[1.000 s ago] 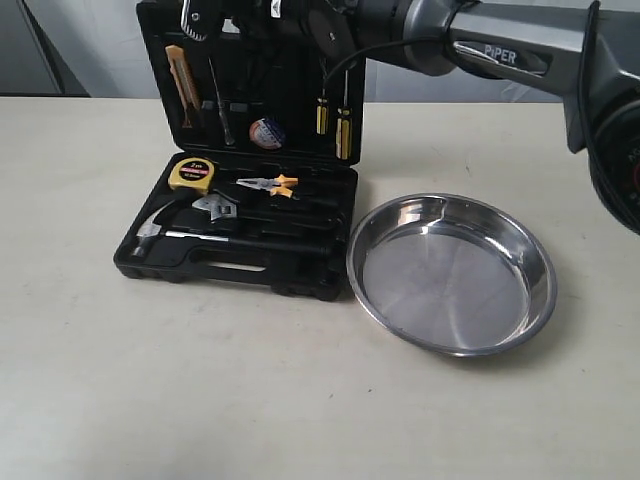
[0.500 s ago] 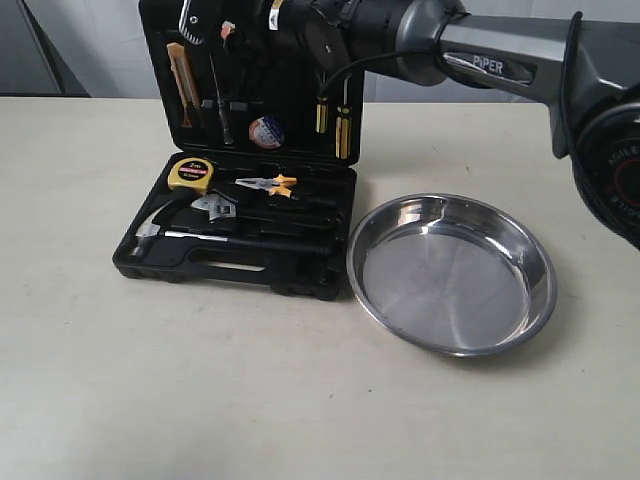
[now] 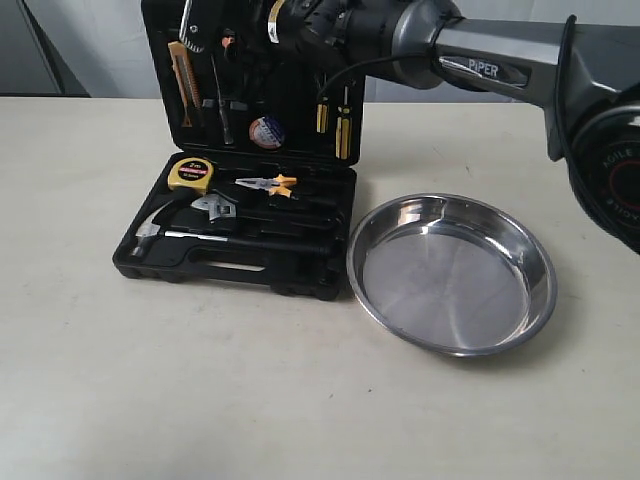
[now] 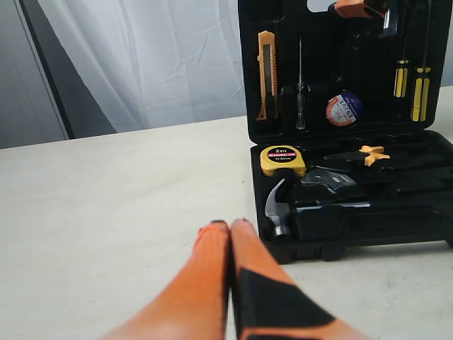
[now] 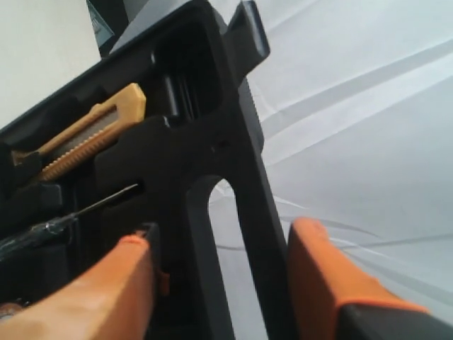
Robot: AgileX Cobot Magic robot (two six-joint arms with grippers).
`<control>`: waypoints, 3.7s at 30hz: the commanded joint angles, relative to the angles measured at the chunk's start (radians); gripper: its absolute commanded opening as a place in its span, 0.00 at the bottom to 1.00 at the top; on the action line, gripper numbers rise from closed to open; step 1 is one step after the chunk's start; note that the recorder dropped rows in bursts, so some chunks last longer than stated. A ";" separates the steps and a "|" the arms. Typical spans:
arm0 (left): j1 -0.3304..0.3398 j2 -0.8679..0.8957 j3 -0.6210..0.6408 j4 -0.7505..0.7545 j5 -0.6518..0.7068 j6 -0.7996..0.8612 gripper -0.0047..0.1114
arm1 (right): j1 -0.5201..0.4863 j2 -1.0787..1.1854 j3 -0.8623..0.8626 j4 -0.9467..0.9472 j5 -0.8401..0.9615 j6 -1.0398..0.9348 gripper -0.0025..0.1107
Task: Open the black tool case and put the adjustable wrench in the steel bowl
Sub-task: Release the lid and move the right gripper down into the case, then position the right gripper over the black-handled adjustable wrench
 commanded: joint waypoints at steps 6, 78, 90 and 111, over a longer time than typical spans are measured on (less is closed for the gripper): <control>-0.001 0.004 -0.002 0.004 0.002 -0.001 0.04 | 0.000 0.081 0.048 -0.424 0.381 0.515 0.45; -0.001 0.004 -0.002 0.004 0.002 -0.001 0.04 | -0.025 -0.087 0.225 0.960 0.533 -0.244 0.02; -0.001 0.004 -0.002 0.004 0.002 -0.001 0.04 | -0.025 -0.087 -0.008 0.505 0.866 0.098 0.02; -0.001 0.004 -0.002 0.004 0.002 -0.001 0.04 | 0.072 0.045 -0.008 0.842 0.815 -0.216 0.02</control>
